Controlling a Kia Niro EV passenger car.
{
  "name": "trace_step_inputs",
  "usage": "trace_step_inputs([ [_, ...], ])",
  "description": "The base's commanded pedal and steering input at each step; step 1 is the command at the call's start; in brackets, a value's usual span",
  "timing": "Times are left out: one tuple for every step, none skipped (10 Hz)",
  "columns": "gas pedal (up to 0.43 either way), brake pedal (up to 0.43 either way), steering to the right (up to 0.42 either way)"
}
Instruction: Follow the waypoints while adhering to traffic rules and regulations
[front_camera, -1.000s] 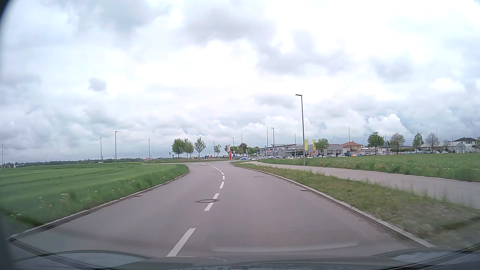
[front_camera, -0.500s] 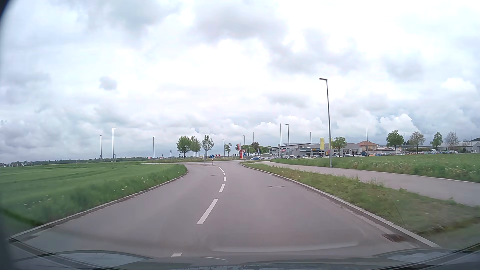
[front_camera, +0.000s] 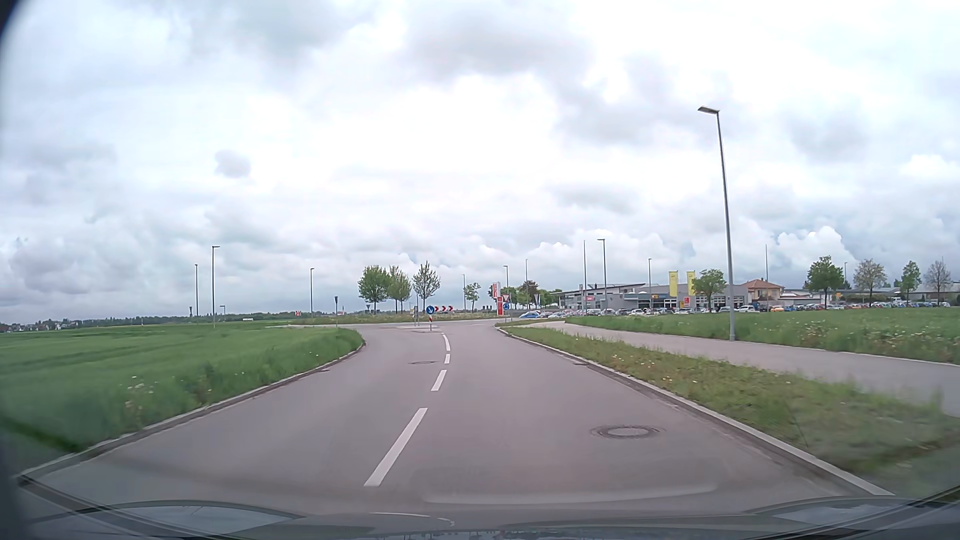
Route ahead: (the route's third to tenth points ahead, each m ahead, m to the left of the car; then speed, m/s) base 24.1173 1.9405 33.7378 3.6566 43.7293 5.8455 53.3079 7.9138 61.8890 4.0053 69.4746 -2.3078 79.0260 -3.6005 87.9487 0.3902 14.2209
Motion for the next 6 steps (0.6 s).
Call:
trace_step_inputs([
  [0.0, 0.152, -0.024],
  [0.0, 0.171, -0.024],
  [0.0, 0.177, -0.023],
  [0.0, 0.177, -0.024],
  [0.0, 0.183, -0.023],
  [0.0, 0.183, -0.023],
])
